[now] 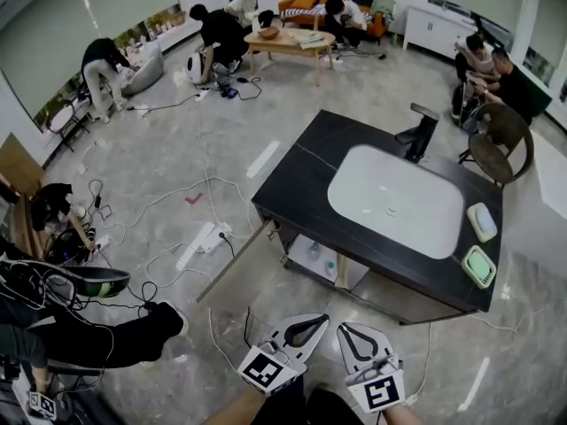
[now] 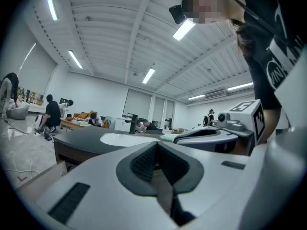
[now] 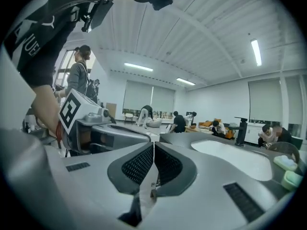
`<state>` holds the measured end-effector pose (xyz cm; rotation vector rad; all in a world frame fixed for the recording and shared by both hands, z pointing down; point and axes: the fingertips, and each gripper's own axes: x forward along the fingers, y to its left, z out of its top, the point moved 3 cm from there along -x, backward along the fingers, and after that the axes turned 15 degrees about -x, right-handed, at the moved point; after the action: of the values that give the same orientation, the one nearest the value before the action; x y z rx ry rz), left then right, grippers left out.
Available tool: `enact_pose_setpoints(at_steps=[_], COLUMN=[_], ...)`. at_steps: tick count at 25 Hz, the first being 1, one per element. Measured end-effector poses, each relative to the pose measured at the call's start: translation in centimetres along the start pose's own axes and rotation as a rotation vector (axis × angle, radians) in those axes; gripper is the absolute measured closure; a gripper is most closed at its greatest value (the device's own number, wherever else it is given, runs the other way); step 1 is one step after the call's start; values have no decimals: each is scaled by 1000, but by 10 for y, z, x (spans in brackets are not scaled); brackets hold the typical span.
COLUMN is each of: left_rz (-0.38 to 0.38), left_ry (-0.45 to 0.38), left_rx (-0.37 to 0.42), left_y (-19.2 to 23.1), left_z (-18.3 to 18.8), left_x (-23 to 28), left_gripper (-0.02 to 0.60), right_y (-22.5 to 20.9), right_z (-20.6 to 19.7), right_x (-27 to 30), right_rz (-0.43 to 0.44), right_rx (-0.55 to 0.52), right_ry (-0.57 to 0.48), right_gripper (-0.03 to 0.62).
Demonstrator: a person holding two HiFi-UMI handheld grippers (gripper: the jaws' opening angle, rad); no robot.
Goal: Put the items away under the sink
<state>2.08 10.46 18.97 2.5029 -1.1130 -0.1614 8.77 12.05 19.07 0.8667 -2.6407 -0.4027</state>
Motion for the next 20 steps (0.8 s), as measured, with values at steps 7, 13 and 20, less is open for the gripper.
enact_pose_setpoints(at_steps=[7, 13, 20], left_rz=[-18, -25, -57], left_ry=[16, 26, 38], left_rx=[-19, -44, -64], left_y=[-31, -54, -85], left_z=[27, 53, 77], left_x=[-10, -20, -25], left_gripper=[575, 574, 575], right_y=[-10, -10, -17], right_z=[42, 77, 112], right_x=[-35, -62, -88], right_rz=[14, 69, 77], right_rx=[20, 73, 145], right_ry=[-26, -53, -135], right_gripper=[559, 559, 560])
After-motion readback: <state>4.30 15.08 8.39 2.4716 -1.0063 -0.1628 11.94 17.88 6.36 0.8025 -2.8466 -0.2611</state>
